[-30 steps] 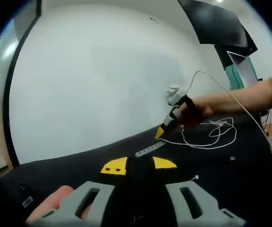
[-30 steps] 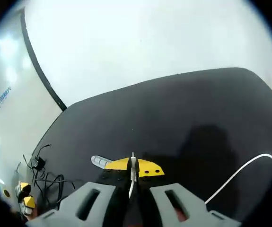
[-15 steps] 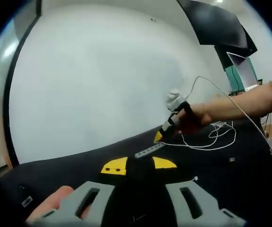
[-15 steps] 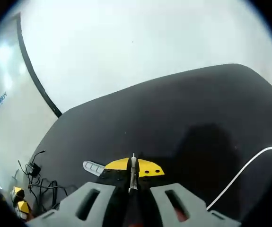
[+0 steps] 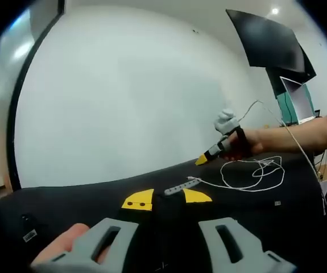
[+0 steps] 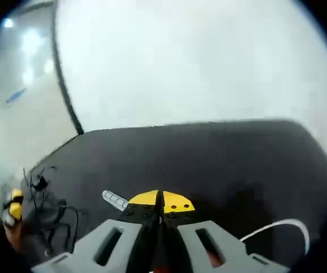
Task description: Grab the wires, straighten them and put them on the rack
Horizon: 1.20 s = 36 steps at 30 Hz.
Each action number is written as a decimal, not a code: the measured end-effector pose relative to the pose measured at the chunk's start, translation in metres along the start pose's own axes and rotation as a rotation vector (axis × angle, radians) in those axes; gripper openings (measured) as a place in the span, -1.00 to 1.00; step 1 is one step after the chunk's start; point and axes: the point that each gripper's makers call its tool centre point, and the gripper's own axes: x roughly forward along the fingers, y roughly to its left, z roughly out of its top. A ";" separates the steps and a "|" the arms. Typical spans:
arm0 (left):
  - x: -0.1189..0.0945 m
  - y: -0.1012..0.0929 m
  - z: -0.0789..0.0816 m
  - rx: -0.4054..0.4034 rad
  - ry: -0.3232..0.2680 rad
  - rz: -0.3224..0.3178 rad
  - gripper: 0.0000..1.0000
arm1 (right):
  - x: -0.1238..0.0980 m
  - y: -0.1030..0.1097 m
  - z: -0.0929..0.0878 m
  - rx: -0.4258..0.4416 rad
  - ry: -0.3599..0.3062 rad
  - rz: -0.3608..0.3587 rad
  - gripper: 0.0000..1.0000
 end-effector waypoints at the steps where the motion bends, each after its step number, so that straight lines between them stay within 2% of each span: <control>1: 0.000 0.000 -0.001 0.003 0.003 0.000 -0.71 | 0.002 0.011 -0.001 -0.084 -0.005 0.023 -1.00; 3: 0.001 0.000 -0.002 0.008 0.006 0.000 -0.71 | 0.007 0.017 -0.012 -0.212 0.038 0.010 -1.00; 5: 0.001 0.000 -0.003 0.013 0.012 0.003 -0.71 | 0.011 0.018 -0.018 -0.257 0.050 -0.012 -1.00; 8: 0.001 0.001 -0.004 0.010 0.016 0.002 -0.71 | 0.018 0.019 -0.027 -0.184 0.073 0.006 -1.00; 11: 0.001 0.000 -0.005 0.008 0.019 0.001 -0.71 | 0.020 0.013 -0.034 -0.192 0.088 -0.019 -1.00; 13: 0.001 0.000 -0.004 0.007 0.014 -0.001 -0.71 | 0.020 0.015 -0.035 -0.147 0.086 0.001 -1.00; 15: 0.001 0.000 -0.004 0.007 0.013 -0.002 -0.71 | 0.022 0.009 -0.041 -0.142 0.094 -0.012 -1.00; 20: 0.001 -0.001 -0.004 0.012 0.013 -0.004 -0.71 | 0.025 0.007 -0.039 -0.106 0.102 -0.004 -1.00; 25: 0.001 -0.002 -0.005 0.027 0.020 -0.004 -0.71 | 0.028 0.005 -0.040 -0.107 0.148 0.002 -1.00; 26: 0.001 -0.003 -0.005 0.029 0.020 -0.005 -0.71 | 0.027 0.005 -0.042 -0.071 0.175 0.010 -1.00; 28: 0.001 -0.003 -0.006 0.038 0.027 -0.002 -0.71 | 0.027 0.005 -0.043 -0.055 0.192 0.024 -1.00; 31: 0.001 -0.002 -0.007 0.044 0.034 0.000 -0.71 | 0.026 0.008 -0.045 -0.104 0.202 0.044 -1.00; 36: 0.002 -0.002 -0.008 0.056 0.041 0.002 -0.71 | 0.028 0.007 -0.045 -0.096 0.240 0.047 -1.00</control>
